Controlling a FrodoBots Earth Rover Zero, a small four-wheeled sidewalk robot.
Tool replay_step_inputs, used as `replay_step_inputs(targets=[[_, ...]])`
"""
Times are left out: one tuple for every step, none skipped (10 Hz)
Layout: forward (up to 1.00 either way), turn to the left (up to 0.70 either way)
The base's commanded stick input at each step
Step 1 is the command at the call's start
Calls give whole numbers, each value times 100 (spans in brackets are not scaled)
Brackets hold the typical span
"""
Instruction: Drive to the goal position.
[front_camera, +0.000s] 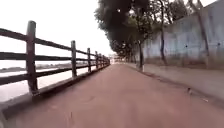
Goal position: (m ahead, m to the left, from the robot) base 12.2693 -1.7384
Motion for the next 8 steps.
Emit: replay_step_inputs(targets=[[100, 0], [100, 0], [100, -10], [100, -27], [100, 0], [100, 0], [100, 0], [100, 0]])
